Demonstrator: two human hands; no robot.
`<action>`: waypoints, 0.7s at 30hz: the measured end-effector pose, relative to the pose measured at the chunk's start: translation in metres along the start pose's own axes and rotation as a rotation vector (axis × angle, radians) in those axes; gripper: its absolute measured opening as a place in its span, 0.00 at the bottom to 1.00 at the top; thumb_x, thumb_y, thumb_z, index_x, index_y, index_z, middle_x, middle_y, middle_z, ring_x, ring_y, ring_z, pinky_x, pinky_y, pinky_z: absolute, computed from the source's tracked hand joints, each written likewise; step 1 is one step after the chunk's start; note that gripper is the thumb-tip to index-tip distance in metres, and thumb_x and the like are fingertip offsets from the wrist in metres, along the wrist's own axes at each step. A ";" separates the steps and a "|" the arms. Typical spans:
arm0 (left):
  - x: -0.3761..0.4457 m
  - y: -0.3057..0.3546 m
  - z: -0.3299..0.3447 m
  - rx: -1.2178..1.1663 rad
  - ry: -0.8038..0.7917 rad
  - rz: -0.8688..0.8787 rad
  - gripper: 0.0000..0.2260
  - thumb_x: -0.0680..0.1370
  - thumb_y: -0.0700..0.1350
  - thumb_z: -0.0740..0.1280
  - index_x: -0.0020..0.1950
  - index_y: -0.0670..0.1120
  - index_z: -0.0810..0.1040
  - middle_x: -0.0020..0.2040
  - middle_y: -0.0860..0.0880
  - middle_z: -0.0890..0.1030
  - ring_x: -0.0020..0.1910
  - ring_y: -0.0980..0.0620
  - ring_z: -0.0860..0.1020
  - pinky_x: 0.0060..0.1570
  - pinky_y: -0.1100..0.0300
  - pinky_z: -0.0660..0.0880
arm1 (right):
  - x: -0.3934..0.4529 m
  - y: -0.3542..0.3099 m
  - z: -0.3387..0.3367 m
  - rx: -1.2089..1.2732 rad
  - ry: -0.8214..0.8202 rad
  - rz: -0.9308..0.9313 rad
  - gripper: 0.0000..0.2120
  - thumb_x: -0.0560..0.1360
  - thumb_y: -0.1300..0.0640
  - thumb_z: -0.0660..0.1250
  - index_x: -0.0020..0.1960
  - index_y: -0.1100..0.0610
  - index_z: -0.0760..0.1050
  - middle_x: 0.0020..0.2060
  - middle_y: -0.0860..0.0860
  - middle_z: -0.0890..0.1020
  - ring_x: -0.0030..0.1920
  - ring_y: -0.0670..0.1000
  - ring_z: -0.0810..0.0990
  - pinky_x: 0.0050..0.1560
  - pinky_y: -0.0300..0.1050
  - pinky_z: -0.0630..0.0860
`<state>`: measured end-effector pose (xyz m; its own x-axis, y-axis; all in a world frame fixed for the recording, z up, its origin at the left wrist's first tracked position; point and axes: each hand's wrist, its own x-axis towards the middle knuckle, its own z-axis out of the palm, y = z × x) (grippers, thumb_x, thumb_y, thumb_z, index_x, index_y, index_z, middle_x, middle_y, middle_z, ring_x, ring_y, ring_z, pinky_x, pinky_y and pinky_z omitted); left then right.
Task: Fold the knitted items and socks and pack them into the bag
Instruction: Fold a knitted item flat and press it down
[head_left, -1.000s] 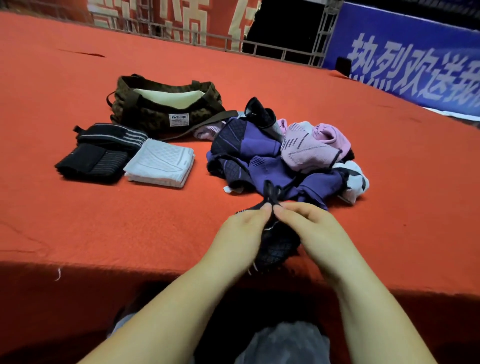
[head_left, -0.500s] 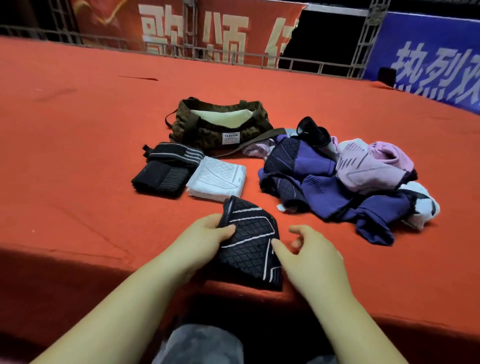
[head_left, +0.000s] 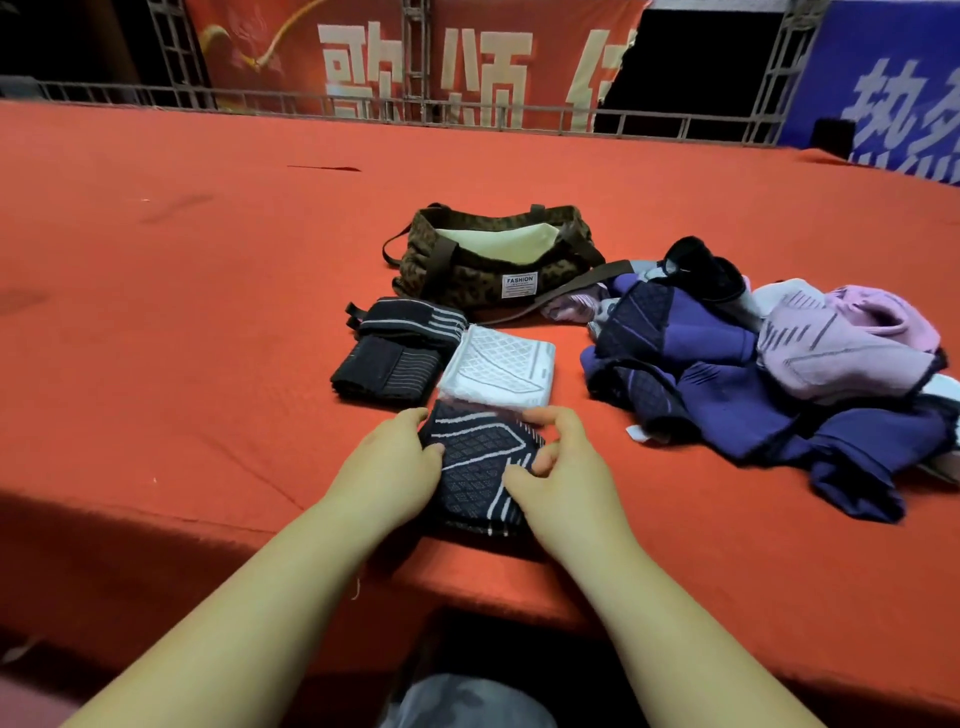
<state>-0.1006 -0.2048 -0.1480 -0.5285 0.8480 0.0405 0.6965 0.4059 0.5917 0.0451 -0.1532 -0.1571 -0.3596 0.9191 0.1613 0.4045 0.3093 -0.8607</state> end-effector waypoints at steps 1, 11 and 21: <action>0.002 -0.001 0.001 0.030 -0.001 -0.007 0.22 0.79 0.44 0.61 0.73 0.45 0.64 0.69 0.44 0.72 0.68 0.45 0.70 0.63 0.58 0.65 | 0.002 -0.001 0.003 -0.042 -0.004 -0.032 0.19 0.69 0.64 0.66 0.58 0.50 0.72 0.35 0.48 0.71 0.35 0.46 0.71 0.36 0.31 0.65; 0.004 -0.018 0.010 0.017 0.155 0.071 0.19 0.78 0.42 0.61 0.69 0.48 0.66 0.59 0.44 0.76 0.59 0.44 0.73 0.57 0.54 0.67 | 0.010 0.008 0.015 -0.216 -0.007 -0.195 0.13 0.72 0.63 0.65 0.54 0.52 0.79 0.40 0.43 0.65 0.36 0.38 0.68 0.41 0.33 0.63; 0.019 -0.020 0.016 0.354 0.291 0.284 0.18 0.71 0.38 0.59 0.59 0.42 0.77 0.53 0.41 0.78 0.46 0.38 0.78 0.43 0.47 0.76 | 0.024 0.017 0.017 -0.404 0.008 -0.297 0.17 0.70 0.65 0.65 0.55 0.53 0.80 0.47 0.47 0.75 0.51 0.51 0.73 0.57 0.46 0.68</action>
<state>-0.1164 -0.1914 -0.1723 -0.3728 0.8320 0.4108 0.9262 0.3066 0.2196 0.0290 -0.1303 -0.1765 -0.5024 0.7786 0.3760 0.5800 0.6259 -0.5214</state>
